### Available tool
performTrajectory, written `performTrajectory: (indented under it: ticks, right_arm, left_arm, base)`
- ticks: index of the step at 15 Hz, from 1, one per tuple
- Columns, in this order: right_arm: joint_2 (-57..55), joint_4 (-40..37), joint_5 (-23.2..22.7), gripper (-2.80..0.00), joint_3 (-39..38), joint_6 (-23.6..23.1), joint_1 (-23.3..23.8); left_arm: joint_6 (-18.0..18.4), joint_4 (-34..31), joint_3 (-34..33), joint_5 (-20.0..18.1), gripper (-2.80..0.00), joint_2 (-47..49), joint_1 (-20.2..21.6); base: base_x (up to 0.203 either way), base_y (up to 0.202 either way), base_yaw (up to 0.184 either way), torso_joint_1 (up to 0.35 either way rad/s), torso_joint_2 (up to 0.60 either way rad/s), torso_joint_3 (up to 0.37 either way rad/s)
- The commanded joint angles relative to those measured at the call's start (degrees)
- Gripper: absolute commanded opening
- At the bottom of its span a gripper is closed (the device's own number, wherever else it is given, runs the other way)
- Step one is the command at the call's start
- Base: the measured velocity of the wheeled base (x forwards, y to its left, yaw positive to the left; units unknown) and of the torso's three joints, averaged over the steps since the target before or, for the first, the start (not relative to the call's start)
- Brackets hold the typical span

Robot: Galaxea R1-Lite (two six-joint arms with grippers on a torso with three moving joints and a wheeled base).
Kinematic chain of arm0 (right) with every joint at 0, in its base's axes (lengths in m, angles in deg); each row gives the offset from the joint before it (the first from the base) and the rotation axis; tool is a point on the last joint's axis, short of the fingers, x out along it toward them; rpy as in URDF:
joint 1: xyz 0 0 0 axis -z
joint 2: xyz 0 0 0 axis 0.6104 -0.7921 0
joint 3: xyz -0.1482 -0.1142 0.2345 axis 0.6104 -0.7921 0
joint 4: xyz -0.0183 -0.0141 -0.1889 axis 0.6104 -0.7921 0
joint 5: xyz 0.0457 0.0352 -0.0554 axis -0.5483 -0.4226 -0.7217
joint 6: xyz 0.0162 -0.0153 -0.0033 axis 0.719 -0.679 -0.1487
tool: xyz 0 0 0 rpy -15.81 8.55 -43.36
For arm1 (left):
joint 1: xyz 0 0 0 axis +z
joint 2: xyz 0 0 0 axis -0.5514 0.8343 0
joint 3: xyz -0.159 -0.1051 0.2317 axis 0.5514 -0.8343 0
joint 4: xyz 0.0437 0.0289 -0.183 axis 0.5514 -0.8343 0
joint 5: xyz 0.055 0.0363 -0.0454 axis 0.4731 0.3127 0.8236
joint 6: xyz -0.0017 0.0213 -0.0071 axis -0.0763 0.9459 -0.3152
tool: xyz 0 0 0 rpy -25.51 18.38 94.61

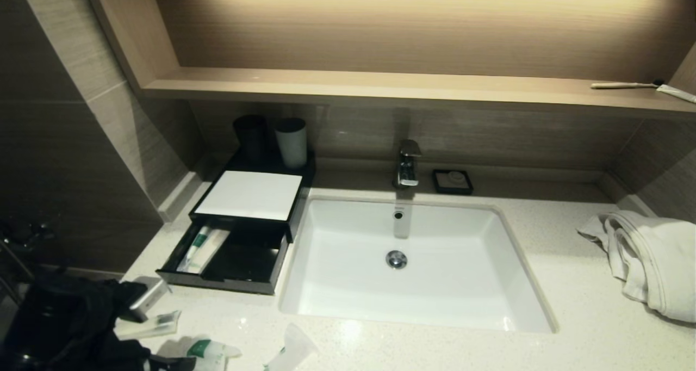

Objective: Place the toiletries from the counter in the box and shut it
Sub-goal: Pick up the bathroom toiletry

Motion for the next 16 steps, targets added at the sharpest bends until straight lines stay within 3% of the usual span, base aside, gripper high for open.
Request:
performTrajectory:
  ticks: [1,10,16]
  right_arm:
    - [0.00,0.01,-0.04,-2.80,0.00,0.00,0.00]
    - [0.00,0.01,-0.04,-2.80,0.00,0.00,0.00]
    - [0.00,0.01,-0.01,-2.80,0.00,0.00,0.06]
  left_arm:
    - [0.81,0.03,-0.32,0.04,-2.80,2.78,0.01]
    - [3.78,4.97,0.14,0.06,-2.80,10.72,-0.08]
    - [3.80,7.21,-0.62,0.19,-2.80,8.72,-0.08]
  base:
    - [0.000,0.000,0.000,0.000,0.00,0.000]
    - [0.000,0.000,0.000,0.000,0.00,0.000]
    - [0.000,0.000,0.000,0.000,0.00,0.000]
